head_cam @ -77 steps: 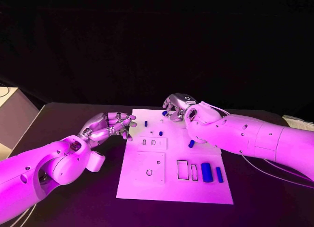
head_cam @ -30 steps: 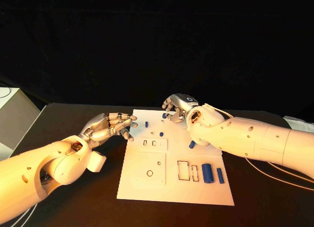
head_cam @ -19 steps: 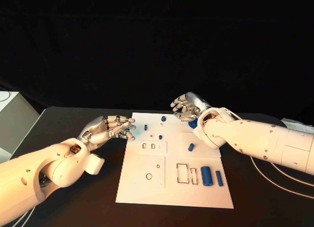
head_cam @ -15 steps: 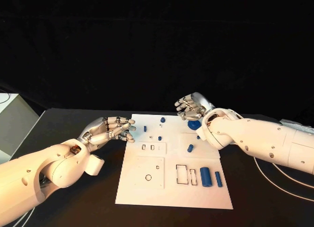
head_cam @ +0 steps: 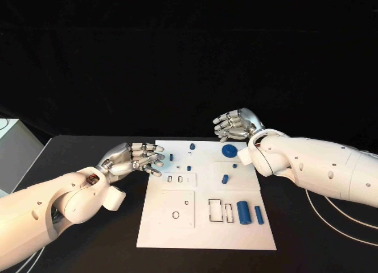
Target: Assemble the parts on the task board
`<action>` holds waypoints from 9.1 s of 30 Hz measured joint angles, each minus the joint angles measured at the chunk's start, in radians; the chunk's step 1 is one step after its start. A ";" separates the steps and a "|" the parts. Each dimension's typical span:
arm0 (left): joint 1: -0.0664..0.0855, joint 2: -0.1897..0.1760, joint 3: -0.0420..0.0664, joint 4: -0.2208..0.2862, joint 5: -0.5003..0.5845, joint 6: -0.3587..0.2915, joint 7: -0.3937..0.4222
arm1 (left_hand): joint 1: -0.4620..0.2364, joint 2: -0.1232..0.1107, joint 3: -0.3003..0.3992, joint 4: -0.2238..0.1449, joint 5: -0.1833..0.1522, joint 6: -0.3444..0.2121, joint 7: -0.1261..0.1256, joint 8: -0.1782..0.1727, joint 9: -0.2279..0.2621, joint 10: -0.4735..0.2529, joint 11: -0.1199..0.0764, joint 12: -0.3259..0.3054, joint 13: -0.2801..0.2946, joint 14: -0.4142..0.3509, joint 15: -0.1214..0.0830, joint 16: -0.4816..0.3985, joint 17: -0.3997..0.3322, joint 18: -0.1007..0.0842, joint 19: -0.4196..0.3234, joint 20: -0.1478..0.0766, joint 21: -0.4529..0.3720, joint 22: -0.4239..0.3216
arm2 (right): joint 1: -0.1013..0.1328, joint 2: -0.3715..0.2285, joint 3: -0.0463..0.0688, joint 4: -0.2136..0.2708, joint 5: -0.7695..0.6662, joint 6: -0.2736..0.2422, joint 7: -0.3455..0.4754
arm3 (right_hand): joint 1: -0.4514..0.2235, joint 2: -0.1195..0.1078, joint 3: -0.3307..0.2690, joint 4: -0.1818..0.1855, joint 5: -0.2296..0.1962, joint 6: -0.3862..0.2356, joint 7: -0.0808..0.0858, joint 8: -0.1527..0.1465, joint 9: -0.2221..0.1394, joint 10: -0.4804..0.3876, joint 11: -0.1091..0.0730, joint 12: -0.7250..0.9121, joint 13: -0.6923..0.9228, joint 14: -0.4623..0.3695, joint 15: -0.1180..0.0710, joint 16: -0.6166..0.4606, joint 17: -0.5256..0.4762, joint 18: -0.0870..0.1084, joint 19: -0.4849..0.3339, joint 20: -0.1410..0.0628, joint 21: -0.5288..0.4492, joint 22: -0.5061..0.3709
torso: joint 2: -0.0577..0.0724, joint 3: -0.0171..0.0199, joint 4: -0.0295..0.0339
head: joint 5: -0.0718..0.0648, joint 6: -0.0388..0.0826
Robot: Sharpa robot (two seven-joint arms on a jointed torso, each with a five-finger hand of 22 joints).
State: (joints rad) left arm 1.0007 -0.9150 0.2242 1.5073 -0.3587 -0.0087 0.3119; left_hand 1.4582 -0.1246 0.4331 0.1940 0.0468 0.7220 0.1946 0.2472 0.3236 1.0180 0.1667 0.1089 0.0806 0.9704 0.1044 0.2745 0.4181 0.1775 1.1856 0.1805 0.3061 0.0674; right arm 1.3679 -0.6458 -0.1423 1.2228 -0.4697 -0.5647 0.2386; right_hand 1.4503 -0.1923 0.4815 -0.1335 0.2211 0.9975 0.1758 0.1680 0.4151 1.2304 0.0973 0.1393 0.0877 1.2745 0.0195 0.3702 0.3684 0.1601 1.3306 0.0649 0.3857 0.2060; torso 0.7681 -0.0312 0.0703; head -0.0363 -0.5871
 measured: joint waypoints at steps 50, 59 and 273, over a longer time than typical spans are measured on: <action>-0.020 0.005 0.000 0.010 -0.032 0.051 -0.004 | -0.105 -0.049 0.025 -0.002 0.000 0.031 -0.012 0.000 0.011 0.009 -0.051 -0.039 -0.010 0.210 -0.067 0.247 0.290 0.000 0.201 -0.073 0.224 0.106 | -0.008 -0.055 -0.033 -0.064 -0.972 0.133 -0.356 | 0.110 -0.055 -0.286 0.420 0.064 -0.057 -0.030 -0.048 0.004 -0.243 -0.015 0.064 -0.004 0.192 -0.031 0.873 0.579 -0.075 0.134 0.009 0.718 0.756 | 0.011 0.0201 -0.0035 | -0.035 -0.016; -0.021 0.006 0.000 0.012 -0.033 0.057 -0.007 | -0.109 -0.045 0.025 -0.002 0.000 0.031 -0.013 0.000 0.011 0.006 -0.047 -0.039 -0.009 0.210 -0.067 0.247 0.296 0.000 0.201 -0.073 0.228 0.107 | -0.013 -0.041 -0.033 -0.073 -0.964 0.131 -0.362 | 0.051 -0.085 -0.227 0.413 0.064 -0.070 -0.043 -0.075 -0.012 -0.097 -0.028 0.245 0.116 0.191 -0.062 0.914 0.614 -0.075 0.135 -0.019 0.782 0.832 | 0.012 0.0195 -0.0011 | -0.033 -0.017; -0.021 0.005 0.000 0.028 -0.032 0.066 -0.041 | -0.099 -0.035 0.028 -0.005 0.000 0.034 -0.002 -0.006 0.011 -0.001 -0.040 -0.039 -0.008 0.203 -0.060 0.259 0.319 0.000 0.201 -0.073 0.239 0.112 | -0.048 0.219 -0.025 -0.129 -0.963 0.187 -0.485 | -0.270 0.012 -0.100 0.411 0.107 -0.102 -0.043 -0.080 -0.010 0.208 -0.047 1.337 1.220 0.190 -0.057 1.080 0.909 -0.107 0.135 -0.014 1.052 1.101 | 0.013 0.0195 -0.0024 | 0.014 -0.058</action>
State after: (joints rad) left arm 0.9795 -0.9097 0.2241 1.5348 -0.3911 0.0570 0.2711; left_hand 1.3588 -0.1598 0.4610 0.1889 0.0468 0.7561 0.1928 0.2414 0.3341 1.0169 0.1268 0.0696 0.0725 1.1739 0.0447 0.5331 0.7367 0.1774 1.3867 0.1073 0.5449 0.1790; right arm 1.3203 -0.4270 -0.1670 1.0936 -1.4332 -0.3778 -0.2461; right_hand 1.1803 -0.1802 0.3815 0.2773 0.3279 0.8956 0.1331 0.0877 0.4052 1.4379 0.0502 1.4765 1.3079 1.4647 -0.0374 1.4506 1.2772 0.0534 1.4661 0.0506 1.4378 1.3074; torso 0.7812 -0.0117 0.0679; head -0.0222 -0.6450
